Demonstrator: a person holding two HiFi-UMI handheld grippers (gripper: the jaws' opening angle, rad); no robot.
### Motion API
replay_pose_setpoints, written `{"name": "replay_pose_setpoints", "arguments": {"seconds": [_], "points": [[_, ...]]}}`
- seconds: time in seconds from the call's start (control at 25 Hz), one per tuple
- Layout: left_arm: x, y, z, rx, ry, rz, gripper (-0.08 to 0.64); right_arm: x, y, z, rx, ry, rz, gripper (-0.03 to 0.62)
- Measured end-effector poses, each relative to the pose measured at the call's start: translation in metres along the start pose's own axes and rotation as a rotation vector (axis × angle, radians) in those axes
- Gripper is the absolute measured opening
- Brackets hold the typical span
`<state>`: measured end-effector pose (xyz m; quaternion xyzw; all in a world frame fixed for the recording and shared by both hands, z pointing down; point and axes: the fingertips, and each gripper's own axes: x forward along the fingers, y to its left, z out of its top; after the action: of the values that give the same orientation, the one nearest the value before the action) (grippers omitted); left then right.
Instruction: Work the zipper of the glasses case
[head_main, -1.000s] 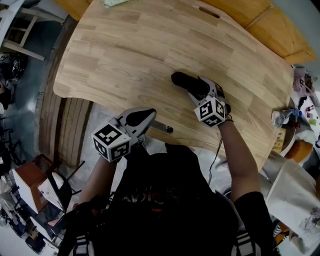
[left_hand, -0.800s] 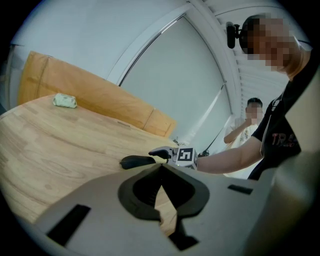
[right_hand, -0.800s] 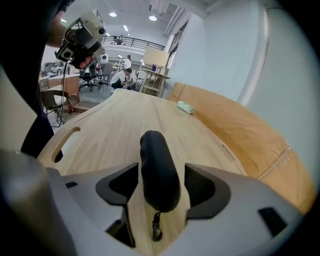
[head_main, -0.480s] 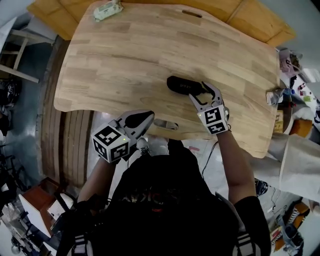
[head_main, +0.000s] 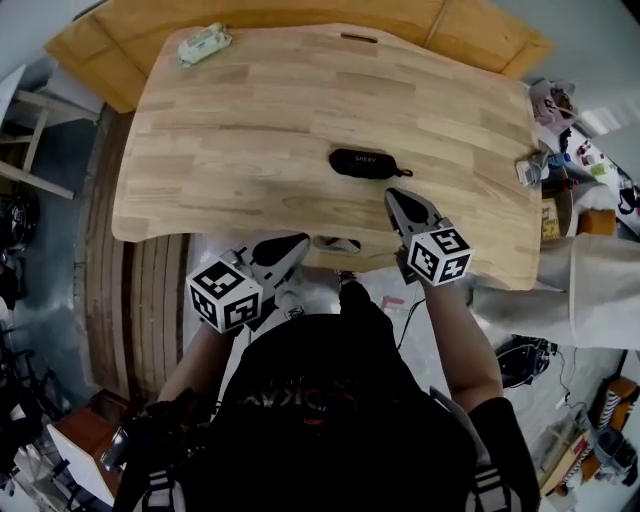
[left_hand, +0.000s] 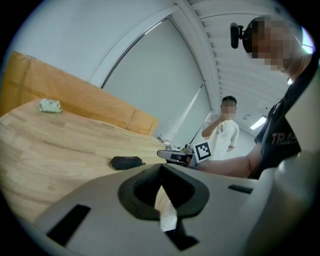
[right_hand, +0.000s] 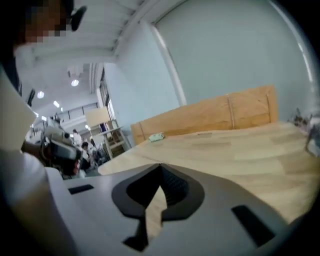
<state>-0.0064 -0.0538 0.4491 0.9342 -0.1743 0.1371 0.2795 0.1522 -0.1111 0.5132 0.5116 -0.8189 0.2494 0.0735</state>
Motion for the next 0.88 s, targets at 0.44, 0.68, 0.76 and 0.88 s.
{"name": "replay_pose_setpoints", "arguments": {"seconds": [0.44,0.68,0.76,0.88], "points": [[-0.025,-0.028,-0.006,-0.038,-0.019,-0.096,0.012,-0.038,0.111,0.025,0.296,-0.127,0.196,0.017],[-0.037,-0.044,-0.010,-0.034,-0.007,-0.133,0.012,-0.056,0.172,0.033,0.345,-0.162,0.296,0.017],[-0.041,-0.048,-0.011,-0.027,-0.007,-0.141,0.012,-0.062,0.189,0.031,0.330,-0.157,0.315,0.017],[-0.048,-0.054,-0.014,-0.024,-0.008,-0.149,0.012,-0.068,0.209,0.024,0.302,-0.141,0.330,0.017]]}}
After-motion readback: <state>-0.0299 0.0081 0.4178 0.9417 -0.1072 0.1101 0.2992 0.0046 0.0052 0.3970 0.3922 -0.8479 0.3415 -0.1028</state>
